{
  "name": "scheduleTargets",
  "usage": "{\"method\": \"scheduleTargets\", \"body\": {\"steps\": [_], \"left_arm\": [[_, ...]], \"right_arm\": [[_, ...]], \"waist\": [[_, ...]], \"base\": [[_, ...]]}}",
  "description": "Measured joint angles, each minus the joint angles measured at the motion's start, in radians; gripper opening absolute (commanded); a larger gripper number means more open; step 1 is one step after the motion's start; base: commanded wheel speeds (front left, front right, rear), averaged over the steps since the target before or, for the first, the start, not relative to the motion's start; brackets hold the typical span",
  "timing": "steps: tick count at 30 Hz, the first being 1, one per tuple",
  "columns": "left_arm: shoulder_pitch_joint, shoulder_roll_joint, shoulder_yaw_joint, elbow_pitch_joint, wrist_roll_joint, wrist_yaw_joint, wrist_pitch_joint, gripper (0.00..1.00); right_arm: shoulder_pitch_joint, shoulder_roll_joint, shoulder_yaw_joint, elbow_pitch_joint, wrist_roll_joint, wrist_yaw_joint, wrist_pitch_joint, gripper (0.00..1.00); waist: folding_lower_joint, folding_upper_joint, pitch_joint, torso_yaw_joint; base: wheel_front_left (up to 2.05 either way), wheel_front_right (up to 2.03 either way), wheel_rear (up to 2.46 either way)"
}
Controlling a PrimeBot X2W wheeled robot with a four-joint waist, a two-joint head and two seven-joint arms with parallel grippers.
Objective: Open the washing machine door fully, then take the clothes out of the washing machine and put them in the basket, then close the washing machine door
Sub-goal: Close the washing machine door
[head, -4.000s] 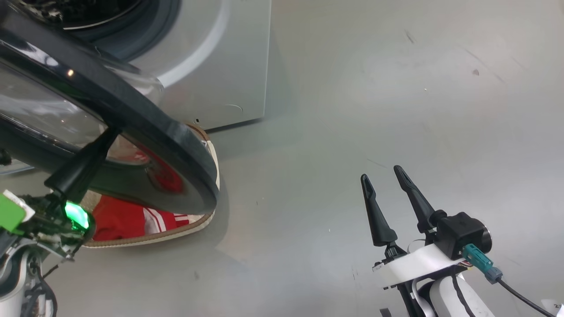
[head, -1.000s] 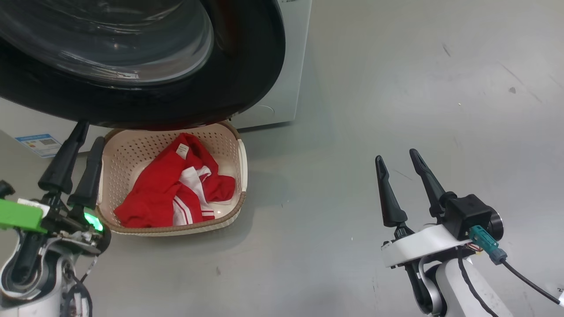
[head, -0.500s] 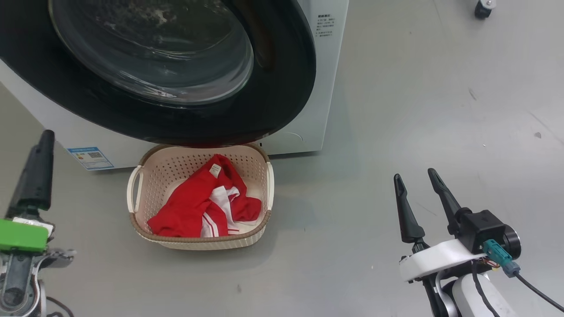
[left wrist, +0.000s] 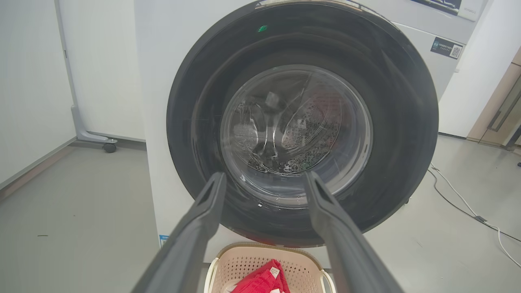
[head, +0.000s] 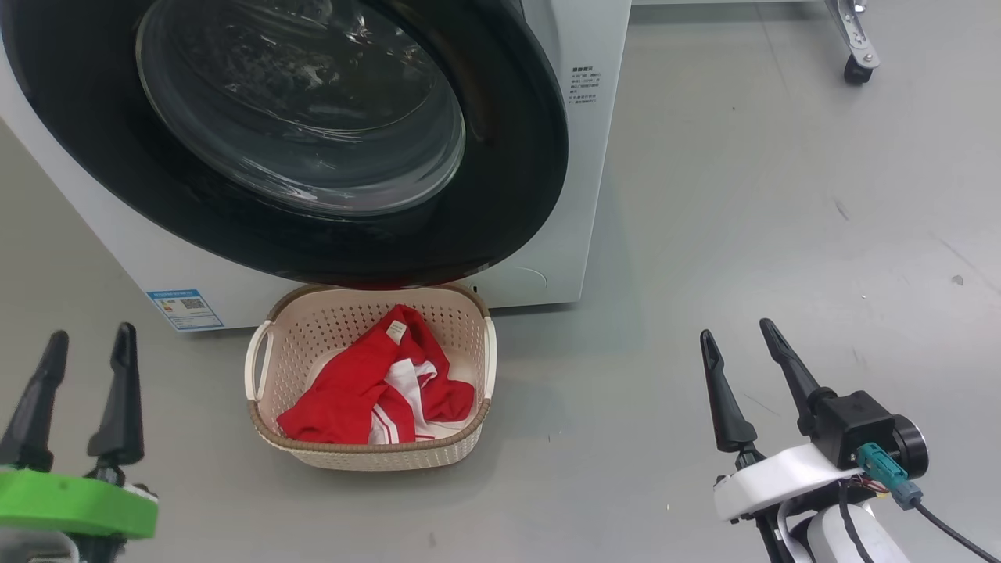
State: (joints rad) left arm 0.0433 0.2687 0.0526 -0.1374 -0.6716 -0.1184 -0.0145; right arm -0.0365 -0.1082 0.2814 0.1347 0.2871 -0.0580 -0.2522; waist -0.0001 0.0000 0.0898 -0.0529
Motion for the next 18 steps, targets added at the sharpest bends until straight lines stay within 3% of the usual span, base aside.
{"method": "scheduleTargets", "body": {"steps": [8,18], "left_arm": [[0.104,0.004,-0.077,0.028,0.156,0.054,-0.041,1.0],[0.171,-0.033,-0.148,0.048,0.237,0.112,-0.079,1.0]], "right_arm": [[0.051,-0.004,0.001,0.012,0.0,0.004,0.0,1.0],[0.114,-0.004,0.007,0.031,0.0,0.004,0.0,1.0]], "waist": [[0.0,0.0,-0.04,-0.003],[0.0,0.0,-0.084,0.002]], "base": [[0.0,0.0,0.0],[0.0,0.0,0.0]]}}
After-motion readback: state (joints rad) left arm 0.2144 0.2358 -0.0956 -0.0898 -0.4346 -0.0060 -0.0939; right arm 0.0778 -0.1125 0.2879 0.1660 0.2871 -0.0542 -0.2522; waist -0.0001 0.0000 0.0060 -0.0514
